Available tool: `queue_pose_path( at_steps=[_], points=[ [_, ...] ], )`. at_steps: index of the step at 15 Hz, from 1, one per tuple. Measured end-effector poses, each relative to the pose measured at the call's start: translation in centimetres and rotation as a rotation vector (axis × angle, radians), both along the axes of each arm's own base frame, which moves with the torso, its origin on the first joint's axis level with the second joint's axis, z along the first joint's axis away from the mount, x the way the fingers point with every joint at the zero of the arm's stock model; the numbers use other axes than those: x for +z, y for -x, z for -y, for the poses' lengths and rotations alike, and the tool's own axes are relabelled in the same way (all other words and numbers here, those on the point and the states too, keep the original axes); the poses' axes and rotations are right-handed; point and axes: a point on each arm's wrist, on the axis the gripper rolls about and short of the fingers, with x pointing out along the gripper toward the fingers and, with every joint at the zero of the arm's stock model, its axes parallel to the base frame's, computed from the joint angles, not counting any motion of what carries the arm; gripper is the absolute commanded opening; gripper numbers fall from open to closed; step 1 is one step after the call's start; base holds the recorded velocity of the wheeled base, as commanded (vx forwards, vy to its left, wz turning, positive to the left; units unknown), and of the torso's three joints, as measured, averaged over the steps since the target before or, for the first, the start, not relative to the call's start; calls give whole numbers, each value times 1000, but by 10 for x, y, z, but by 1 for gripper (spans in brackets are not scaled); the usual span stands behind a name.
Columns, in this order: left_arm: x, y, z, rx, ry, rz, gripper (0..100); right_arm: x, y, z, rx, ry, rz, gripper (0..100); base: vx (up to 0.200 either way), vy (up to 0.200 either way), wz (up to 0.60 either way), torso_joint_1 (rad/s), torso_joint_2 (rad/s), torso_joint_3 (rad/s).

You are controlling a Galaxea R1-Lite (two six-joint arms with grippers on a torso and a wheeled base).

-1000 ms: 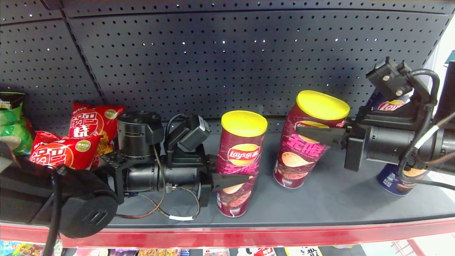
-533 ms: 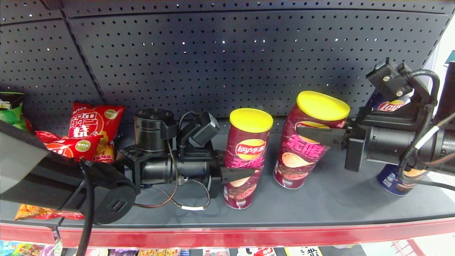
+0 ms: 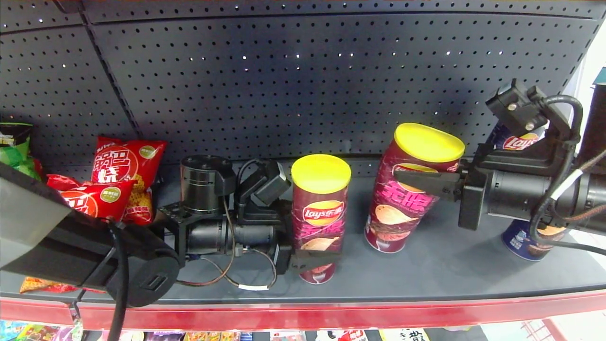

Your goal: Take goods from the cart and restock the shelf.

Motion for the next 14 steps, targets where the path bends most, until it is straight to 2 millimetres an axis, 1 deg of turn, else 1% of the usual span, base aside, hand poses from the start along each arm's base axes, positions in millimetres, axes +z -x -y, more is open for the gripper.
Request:
queue_pose_path(
  at_steps=[4,6,7,10,12,14],
  points=[
    [0,1,-4,13,-3,-1,100,-1,0,0,0,1,-3,0,0,0,0,0,0,0],
    [-7,10,-18,36,-26,-37,100,-1,0,0,-1,2,-3,0,0,0,0,0,0,0],
    [-9,18,-27,46,-35,-52,100,-1,1,0,0,2,-4,0,0,0,0,0,0,0],
    [-9,54,-54,66,-51,-83,100,-4,1,0,1,7,-13,0,0,0,0,0,0,0],
    [0,83,-85,122,-34,-64,100,-6,1,-1,5,12,-20,0,0,0,0,0,0,0],
    [13,109,-120,237,15,-21,100,-14,4,0,9,25,-41,0,0,0,0,0,0,0]
  ],
)
